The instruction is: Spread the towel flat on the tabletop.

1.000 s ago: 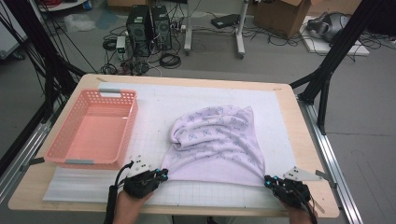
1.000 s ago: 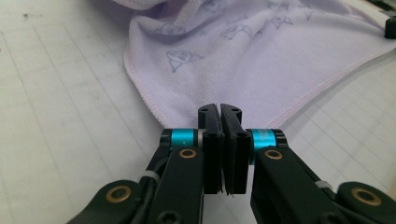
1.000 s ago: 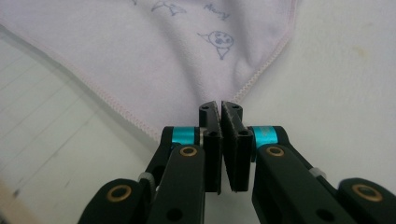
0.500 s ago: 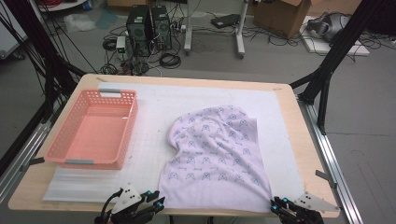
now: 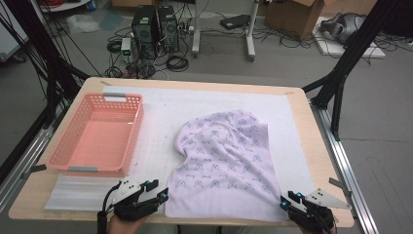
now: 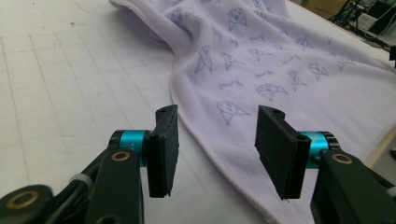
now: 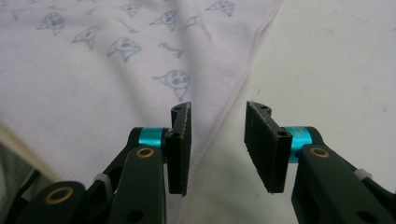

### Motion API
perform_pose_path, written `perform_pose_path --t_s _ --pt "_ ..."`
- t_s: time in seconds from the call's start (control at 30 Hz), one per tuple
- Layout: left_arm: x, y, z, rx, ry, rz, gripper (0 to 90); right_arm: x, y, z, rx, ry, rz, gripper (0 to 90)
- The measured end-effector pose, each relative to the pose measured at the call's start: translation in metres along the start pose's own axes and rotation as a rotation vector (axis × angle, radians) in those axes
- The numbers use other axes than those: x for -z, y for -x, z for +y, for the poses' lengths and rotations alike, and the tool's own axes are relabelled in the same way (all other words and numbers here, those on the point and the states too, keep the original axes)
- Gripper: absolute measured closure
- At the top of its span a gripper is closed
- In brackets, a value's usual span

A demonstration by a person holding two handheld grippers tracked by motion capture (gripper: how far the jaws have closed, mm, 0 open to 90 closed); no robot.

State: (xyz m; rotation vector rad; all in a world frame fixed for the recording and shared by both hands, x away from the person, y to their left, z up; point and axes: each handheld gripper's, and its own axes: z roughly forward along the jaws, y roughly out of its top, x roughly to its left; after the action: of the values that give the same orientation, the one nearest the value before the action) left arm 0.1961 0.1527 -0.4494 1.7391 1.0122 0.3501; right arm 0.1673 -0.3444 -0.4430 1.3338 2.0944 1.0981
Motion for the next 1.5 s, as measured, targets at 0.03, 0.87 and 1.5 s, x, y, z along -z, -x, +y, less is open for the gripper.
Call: perform_pose_path --t_s 0.03,0.87,1.5 --pt "-0.003 -0.002 0.002 0.004 -0.001 0.001 49.8 -0.003 0.002 0.001 -0.006 0.002 0.0 61.1" --pt "-0.044 0.023 0.007 -0.207 -0.166 0.056 85.2 -0.039 -0.009 0.017 0.047 -0.05 0.067 85.7" --pt "-0.02 0.007 0.011 -0.006 0.001 0.001 48.2 -0.016 -0.003 0.015 -0.041 0.051 0.071 54.1"
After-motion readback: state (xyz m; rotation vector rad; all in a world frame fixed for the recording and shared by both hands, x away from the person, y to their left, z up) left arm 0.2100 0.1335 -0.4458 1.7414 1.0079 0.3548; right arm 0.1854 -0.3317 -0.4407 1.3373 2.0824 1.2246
